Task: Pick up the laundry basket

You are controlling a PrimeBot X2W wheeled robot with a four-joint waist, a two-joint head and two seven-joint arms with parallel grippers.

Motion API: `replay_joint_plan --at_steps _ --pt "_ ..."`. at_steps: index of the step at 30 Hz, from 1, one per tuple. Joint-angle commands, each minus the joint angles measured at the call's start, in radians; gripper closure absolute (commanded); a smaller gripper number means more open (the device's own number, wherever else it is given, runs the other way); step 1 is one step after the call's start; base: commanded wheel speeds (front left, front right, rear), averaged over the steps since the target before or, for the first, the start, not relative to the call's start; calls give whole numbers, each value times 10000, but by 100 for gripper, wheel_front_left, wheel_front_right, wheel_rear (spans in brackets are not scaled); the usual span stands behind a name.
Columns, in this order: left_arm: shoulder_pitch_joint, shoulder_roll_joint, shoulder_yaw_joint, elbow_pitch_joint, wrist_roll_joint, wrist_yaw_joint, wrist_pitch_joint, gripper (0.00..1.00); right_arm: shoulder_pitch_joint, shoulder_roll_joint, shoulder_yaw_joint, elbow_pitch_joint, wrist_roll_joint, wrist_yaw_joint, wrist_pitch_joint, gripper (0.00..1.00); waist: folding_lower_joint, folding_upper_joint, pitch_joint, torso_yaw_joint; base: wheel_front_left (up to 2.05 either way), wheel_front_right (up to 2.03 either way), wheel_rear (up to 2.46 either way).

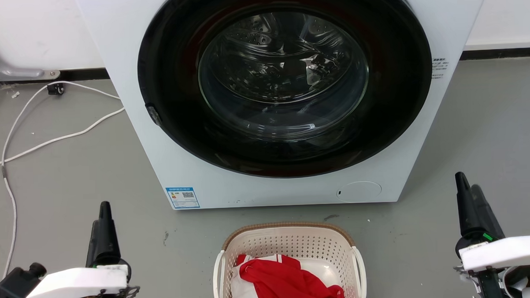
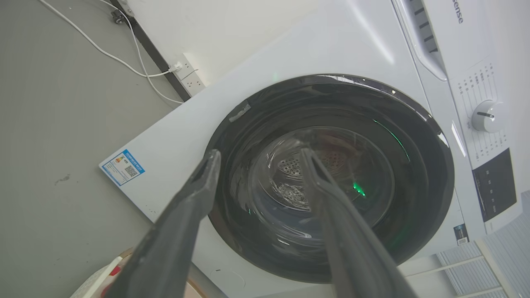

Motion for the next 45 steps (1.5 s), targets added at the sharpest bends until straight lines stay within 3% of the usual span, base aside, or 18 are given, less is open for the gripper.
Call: replay_joint_plan --at_steps 1,7,22,27,45 --pt "14 33 -105 -360 422 117 -101 0 -157 -29 26 -342 -524 16 -112 0 0 0 6 -6 0 0 0" --pt "182 36 -672 -1000 2003 391 -293 0 13 -31 112 -757 -2236 17 -303 0 0 0 22 -21 0 0 0" --pt "556 40 -1756 -1600 5122 -133 -734 0 372 -37 585 -955 -4879 19 -750 0 0 0 -32 -54 0 0 0" --pt "691 149 -2179 -1555 6239 136 -896 0 467 -38 590 -720 -5634 19 -912 0 0 0 -49 -57 0 0 0" --pt "763 876 -3586 -888 8246 1080 -1358 0 565 -44 467 -87 -7594 20 -1388 0 0 0 -48 -81 0 0 0"
